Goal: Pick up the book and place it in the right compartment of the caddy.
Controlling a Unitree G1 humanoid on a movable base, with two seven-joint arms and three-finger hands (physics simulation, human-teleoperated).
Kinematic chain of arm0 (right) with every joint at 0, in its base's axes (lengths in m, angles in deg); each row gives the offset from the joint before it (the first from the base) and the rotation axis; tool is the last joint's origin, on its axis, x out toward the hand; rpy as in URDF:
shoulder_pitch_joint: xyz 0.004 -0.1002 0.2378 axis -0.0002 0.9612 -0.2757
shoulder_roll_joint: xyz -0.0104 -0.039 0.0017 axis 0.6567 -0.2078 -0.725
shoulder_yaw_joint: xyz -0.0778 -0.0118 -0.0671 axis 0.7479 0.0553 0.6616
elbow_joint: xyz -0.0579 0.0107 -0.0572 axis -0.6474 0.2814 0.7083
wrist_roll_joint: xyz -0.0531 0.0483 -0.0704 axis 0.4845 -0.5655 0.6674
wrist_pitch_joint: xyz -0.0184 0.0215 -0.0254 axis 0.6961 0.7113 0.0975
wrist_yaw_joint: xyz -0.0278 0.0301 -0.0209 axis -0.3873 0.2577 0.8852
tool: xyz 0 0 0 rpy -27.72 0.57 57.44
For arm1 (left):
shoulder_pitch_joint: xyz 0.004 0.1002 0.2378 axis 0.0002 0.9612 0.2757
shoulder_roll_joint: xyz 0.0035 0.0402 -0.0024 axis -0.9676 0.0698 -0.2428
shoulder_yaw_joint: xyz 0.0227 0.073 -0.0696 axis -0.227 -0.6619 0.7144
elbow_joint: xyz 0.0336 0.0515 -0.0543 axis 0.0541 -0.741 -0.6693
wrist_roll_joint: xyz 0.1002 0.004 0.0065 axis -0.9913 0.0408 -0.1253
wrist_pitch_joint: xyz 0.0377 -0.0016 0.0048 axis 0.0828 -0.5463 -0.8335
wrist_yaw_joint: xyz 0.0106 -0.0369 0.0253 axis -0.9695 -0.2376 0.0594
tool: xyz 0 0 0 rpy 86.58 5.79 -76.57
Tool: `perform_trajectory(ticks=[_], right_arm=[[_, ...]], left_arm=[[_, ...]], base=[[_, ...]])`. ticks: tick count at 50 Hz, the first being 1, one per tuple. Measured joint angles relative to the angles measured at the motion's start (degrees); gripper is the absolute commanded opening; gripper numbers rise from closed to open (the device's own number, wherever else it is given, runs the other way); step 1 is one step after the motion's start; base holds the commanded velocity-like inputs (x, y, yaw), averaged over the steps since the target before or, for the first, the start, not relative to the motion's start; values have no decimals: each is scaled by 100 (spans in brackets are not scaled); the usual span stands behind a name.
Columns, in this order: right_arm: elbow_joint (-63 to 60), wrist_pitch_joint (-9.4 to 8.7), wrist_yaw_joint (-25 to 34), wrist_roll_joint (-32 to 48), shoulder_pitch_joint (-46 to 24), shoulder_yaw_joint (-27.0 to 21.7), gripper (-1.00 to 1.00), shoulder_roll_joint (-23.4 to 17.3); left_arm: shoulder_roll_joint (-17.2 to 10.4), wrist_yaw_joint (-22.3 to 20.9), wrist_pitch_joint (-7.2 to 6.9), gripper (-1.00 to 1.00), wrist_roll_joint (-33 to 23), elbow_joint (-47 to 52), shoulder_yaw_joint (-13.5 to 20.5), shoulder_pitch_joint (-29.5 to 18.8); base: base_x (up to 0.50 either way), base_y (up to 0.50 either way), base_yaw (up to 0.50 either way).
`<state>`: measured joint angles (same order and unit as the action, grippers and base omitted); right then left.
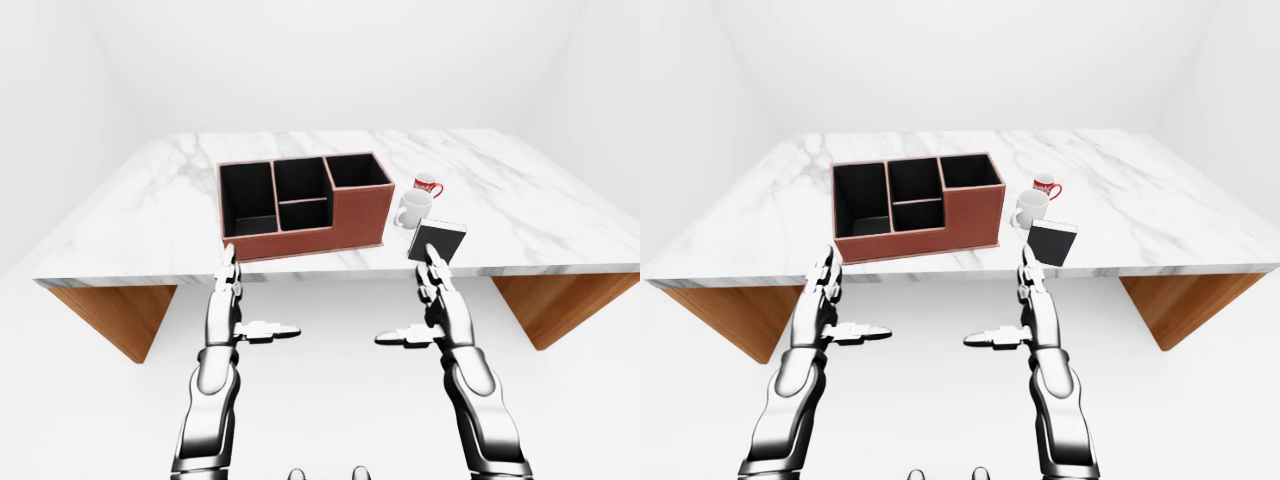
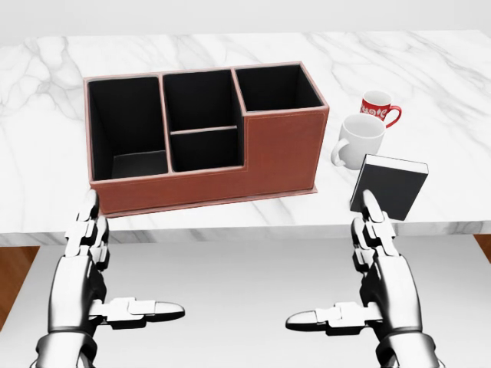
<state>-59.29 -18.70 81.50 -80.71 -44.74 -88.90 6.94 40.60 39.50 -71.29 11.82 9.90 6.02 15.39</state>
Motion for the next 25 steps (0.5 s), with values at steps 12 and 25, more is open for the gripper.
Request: perform_trajectory(ticks=[12, 25], right_arm=[[-1780, -122, 167, -112, 564, -434, 100, 43], [-4183, -122, 771, -483, 1130, -1543, 100, 418]], left_arm=[[-57, 51, -349, 100, 217, 726, 309, 95], [-149, 135, -444, 100, 701, 1667, 907, 173]], base=[[0, 0, 0], [0, 0, 0]])
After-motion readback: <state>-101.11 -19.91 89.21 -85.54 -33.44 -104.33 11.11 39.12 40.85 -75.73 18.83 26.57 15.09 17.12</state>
